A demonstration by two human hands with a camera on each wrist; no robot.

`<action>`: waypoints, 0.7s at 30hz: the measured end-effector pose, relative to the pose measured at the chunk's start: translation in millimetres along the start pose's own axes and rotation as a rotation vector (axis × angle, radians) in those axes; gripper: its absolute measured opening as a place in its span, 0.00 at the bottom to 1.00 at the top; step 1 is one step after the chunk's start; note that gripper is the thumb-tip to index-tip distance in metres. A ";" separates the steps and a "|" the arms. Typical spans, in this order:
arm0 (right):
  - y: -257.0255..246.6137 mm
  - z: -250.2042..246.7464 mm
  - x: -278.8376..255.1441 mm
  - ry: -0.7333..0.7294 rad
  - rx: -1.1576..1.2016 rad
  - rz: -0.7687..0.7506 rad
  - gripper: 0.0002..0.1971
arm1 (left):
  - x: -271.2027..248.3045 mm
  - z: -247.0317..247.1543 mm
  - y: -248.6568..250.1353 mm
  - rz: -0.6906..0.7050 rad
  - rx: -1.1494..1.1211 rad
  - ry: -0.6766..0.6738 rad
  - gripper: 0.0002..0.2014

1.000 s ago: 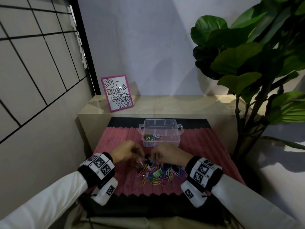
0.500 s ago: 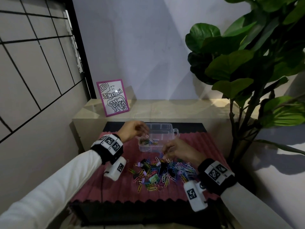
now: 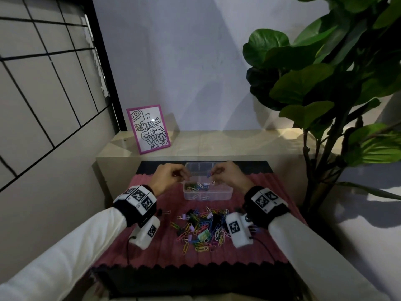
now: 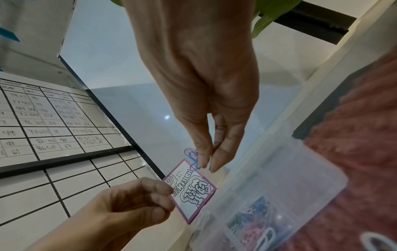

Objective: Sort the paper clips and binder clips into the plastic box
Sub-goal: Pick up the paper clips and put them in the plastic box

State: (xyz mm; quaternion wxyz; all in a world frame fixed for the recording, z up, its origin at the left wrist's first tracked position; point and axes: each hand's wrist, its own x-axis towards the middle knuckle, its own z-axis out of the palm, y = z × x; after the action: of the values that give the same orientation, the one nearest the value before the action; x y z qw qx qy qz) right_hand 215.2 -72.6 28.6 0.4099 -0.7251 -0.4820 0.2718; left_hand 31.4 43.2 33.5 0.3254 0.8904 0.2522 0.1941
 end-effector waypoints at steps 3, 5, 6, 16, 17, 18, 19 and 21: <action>-6.2 14.1 17.4 0.074 0.006 0.018 0.04 | 4.7 -5.7 -1.3 -0.005 -0.053 0.035 0.14; -11.0 22.2 21.6 0.082 -0.114 -0.001 0.06 | 11.1 -5.8 -1.4 -0.026 -0.085 0.043 0.15; -13.4 25.4 21.6 0.049 -0.199 -0.018 0.07 | 12.4 -3.9 -0.6 -0.034 -0.087 0.047 0.15; -8.0 18.3 -19.8 -0.133 -0.458 -0.295 0.09 | -47.5 29.6 0.3 0.070 0.174 -0.412 0.09; -7.1 17.6 -26.6 -0.204 -0.479 -0.297 0.08 | -50.2 33.2 0.5 0.061 0.183 -0.421 0.08; -5.4 18.9 -31.6 -0.276 -0.517 -0.293 0.07 | -51.1 36.6 1.6 0.053 0.203 -0.414 0.08; -3.8 21.8 -34.4 -0.335 -0.571 -0.293 0.06 | -49.6 40.0 2.8 0.045 0.234 -0.384 0.08; -2.4 32.0 -36.0 -0.382 -0.699 -0.297 0.07 | -42.0 46.7 5.2 0.006 0.311 -0.288 0.11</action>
State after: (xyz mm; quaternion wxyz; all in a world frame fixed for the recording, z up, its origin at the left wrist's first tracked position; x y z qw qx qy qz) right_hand 174.9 -94.7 14.2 0.0772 -0.6800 -0.7115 0.1594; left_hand 23.4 -6.9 -3.9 0.2161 0.9492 0.2273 0.0247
